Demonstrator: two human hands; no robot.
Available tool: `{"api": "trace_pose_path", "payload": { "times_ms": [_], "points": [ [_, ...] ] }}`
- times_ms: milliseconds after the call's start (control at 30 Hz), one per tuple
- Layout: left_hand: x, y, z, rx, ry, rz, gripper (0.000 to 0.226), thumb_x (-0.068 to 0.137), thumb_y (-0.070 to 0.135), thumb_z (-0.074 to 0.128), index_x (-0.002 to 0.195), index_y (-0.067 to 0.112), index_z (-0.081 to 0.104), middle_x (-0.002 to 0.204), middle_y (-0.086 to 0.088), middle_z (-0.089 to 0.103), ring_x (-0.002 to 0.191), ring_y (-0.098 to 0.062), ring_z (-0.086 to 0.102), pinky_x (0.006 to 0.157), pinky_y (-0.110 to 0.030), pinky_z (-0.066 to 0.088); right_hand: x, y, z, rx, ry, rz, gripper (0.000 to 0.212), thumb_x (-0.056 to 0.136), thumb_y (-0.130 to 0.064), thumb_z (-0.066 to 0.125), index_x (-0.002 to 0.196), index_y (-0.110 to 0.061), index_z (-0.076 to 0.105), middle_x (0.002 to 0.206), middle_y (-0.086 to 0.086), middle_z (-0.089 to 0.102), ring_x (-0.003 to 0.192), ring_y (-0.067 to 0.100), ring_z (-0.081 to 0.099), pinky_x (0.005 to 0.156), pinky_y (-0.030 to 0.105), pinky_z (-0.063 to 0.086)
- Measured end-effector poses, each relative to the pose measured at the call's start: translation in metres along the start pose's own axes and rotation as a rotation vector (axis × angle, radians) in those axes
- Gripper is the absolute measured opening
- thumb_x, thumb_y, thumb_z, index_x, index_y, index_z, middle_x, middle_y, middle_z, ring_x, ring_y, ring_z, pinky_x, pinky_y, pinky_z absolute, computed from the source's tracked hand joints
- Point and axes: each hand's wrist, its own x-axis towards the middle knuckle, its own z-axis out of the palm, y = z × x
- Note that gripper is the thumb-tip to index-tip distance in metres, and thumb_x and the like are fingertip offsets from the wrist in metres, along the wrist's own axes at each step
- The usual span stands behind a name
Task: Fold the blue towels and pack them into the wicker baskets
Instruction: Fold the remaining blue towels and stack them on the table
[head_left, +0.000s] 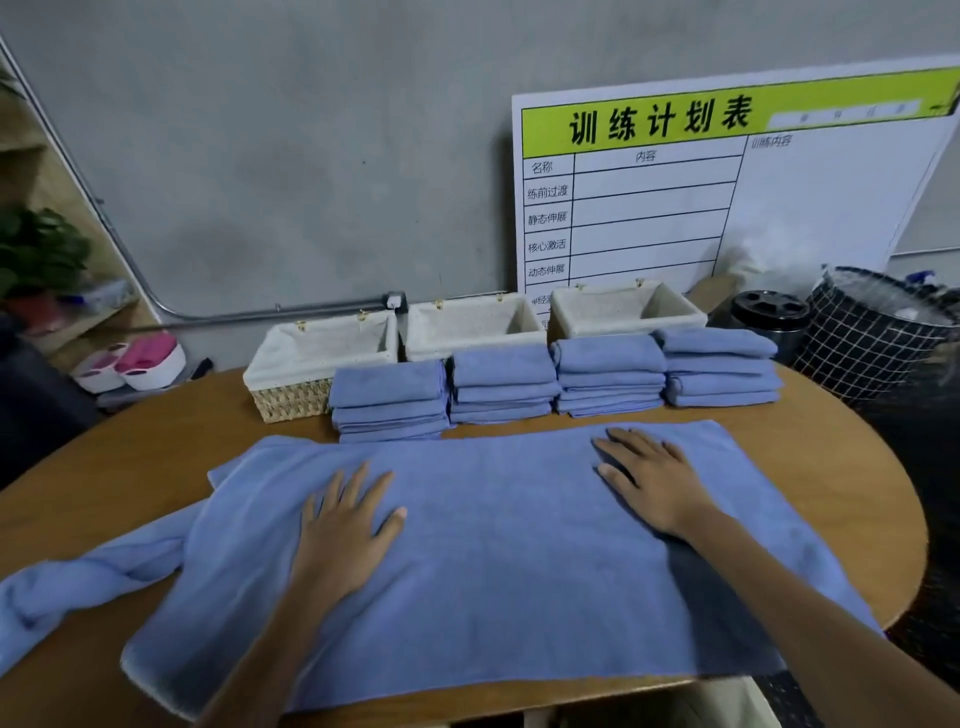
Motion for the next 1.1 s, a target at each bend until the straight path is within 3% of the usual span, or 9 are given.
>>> {"api": "trace_pose_path", "payload": {
  "times_ms": [67,133,300,500,633,767,867,1000,1100],
  "points": [
    [-0.002,0.004,-0.001,0.001,0.000,-0.003,0.097,0.070,0.081,-0.005,0.157,0.044,0.017,0.168,0.008,0.007,0.155,-0.024,0.004,0.122,-0.053,0.010,0.002,-0.003,-0.003,0.006,-0.068,0.012,0.063,0.098,-0.065,0.012,0.156,-0.039,0.016,0.166,-0.013,0.006,0.153,0.014,0.002,0.122,0.041,0.005],
    [-0.002,0.005,-0.002,-0.013,0.010,-0.014,0.098,0.070,0.082,-0.004,0.157,0.044,0.018,0.168,0.007,0.008,0.155,-0.025,0.006,0.123,-0.053,0.009,0.003,-0.005,-0.002,0.010,-0.088,0.024,0.058,0.103,-0.058,0.019,0.157,-0.039,0.013,0.166,-0.014,0.002,0.153,0.013,-0.002,0.123,0.041,0.001],
    [-0.003,0.006,-0.001,-0.017,0.026,-0.026,0.096,0.070,0.082,-0.003,0.156,0.045,0.019,0.168,0.009,0.008,0.155,-0.023,0.006,0.123,-0.052,0.008,0.010,-0.003,-0.008,0.024,-0.094,0.004,0.083,0.082,-0.074,-0.001,0.157,-0.040,0.015,0.165,-0.015,0.004,0.153,0.012,-0.001,0.122,0.040,0.001],
    [-0.009,0.011,-0.004,-0.032,0.044,-0.066,0.096,0.071,0.082,-0.003,0.156,0.044,0.021,0.168,0.008,0.009,0.155,-0.023,0.007,0.122,-0.051,0.010,0.013,-0.001,-0.013,0.037,-0.088,-0.037,0.094,0.076,-0.080,-0.012,0.156,-0.040,0.018,0.165,-0.015,0.008,0.153,0.011,0.003,0.122,0.039,0.003],
    [-0.013,0.016,-0.002,-0.030,0.045,-0.080,0.089,0.078,0.080,0.004,0.155,0.041,0.027,0.167,0.005,0.015,0.154,-0.026,0.011,0.121,-0.053,0.013,0.018,0.002,-0.012,0.021,-0.088,-0.049,0.056,0.102,-0.056,0.020,0.156,-0.039,0.021,0.165,-0.014,0.011,0.153,0.012,0.005,0.122,0.038,0.004],
    [-0.014,0.023,-0.005,-0.135,0.230,-0.056,0.062,0.096,0.059,0.036,0.151,0.030,0.041,0.163,-0.002,0.028,0.148,-0.028,0.029,0.117,-0.060,0.025,0.019,0.005,-0.013,0.028,0.138,-0.037,0.053,0.102,-0.051,0.026,0.141,-0.027,0.054,0.149,-0.004,0.049,0.137,0.023,0.045,0.112,0.045,0.029],
    [-0.013,0.025,-0.002,-0.139,0.135,0.017,0.073,0.090,0.067,0.021,0.151,0.032,0.041,0.164,0.001,0.027,0.151,-0.025,0.024,0.119,-0.059,0.022,0.008,-0.004,-0.012,0.028,0.293,-0.057,0.053,0.099,-0.047,0.028,0.121,-0.021,0.068,0.128,0.000,0.066,0.115,0.028,0.062,0.096,0.045,0.042],
    [-0.013,0.026,0.003,-0.144,0.142,0.005,0.057,0.099,0.057,0.043,0.150,0.033,0.043,0.164,-0.001,0.026,0.151,-0.026,0.023,0.119,-0.059,0.019,0.002,-0.002,0.000,0.058,0.146,-0.031,0.068,0.093,-0.057,0.015,0.138,-0.029,0.057,0.150,-0.006,0.048,0.141,0.020,0.041,0.110,0.042,0.032],
    [-0.016,0.025,0.002,-0.161,0.202,0.029,0.061,0.093,0.062,0.033,0.141,0.030,0.054,0.156,0.000,0.041,0.144,-0.025,0.037,0.114,-0.058,0.028,0.004,0.000,0.003,0.049,0.104,-0.013,0.055,0.100,-0.055,0.025,0.143,-0.032,0.050,0.156,-0.009,0.039,0.146,0.016,0.033,0.115,0.040,0.025]
  ]
}}
